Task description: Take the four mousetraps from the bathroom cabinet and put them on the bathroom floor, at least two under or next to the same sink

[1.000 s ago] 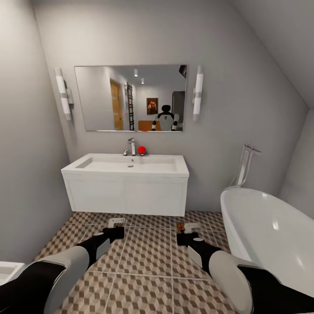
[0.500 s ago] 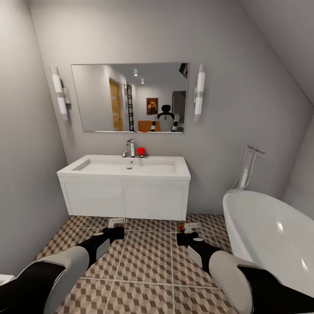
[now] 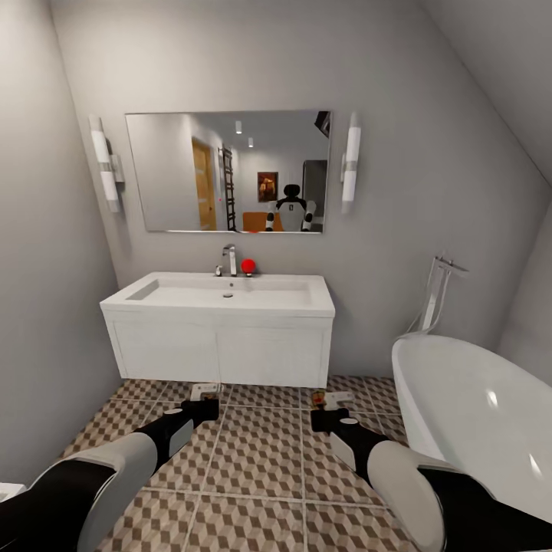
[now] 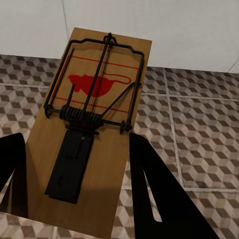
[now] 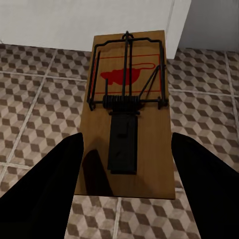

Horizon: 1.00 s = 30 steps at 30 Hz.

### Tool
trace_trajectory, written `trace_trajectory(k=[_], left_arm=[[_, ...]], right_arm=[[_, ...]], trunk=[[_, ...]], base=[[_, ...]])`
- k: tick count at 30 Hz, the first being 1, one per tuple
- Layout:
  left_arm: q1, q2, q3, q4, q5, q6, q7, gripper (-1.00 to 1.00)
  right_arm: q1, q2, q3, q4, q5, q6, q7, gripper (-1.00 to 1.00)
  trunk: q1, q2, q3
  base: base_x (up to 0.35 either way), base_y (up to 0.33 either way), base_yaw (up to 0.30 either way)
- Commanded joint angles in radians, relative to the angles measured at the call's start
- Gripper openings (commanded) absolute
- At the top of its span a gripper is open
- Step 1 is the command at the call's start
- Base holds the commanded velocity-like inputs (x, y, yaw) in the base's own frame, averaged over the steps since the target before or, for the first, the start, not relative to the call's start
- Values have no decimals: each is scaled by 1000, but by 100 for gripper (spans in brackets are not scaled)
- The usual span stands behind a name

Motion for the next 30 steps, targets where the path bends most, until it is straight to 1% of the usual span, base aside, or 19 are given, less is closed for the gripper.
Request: trace_trajectory(k=[1,7,13,18,24,30], left_arm=[[-1,0,-8,2,6,-4,-1,-100],[-1,-9,-9,1,0,2,-3,-100],[-1,-5,-9,1,2,8,-10,-100],[-1,-11,-10,1,2,8,-12,-100],[0,-26,-10,1,2,8,-13,-100],[2,-34,-10,1,2,8,-12,-100]], right_arm=[[-1,-1,-8,3,10,-5,-5,-100],[8,-8,-9,3,7,-14,-5,-100],[13,-10,-10,3,6,-17,-5,-100],[14,-10,-10,3,6,-17,-5,-100],[14,-10,-10,3,6,-16,-5,-100],[14,-10,-10,3,6,-17,-5,-100]], trunk=[[0,-1,-1],[0,-1,-1],[0,-1,-1],[0,-1,-1],[0,-1,-1],[0,-1,-1]], base=[[0,0,0],[0,0,0],[0,0,0],[0,0,0],[0,0,0],[0,0,0]])
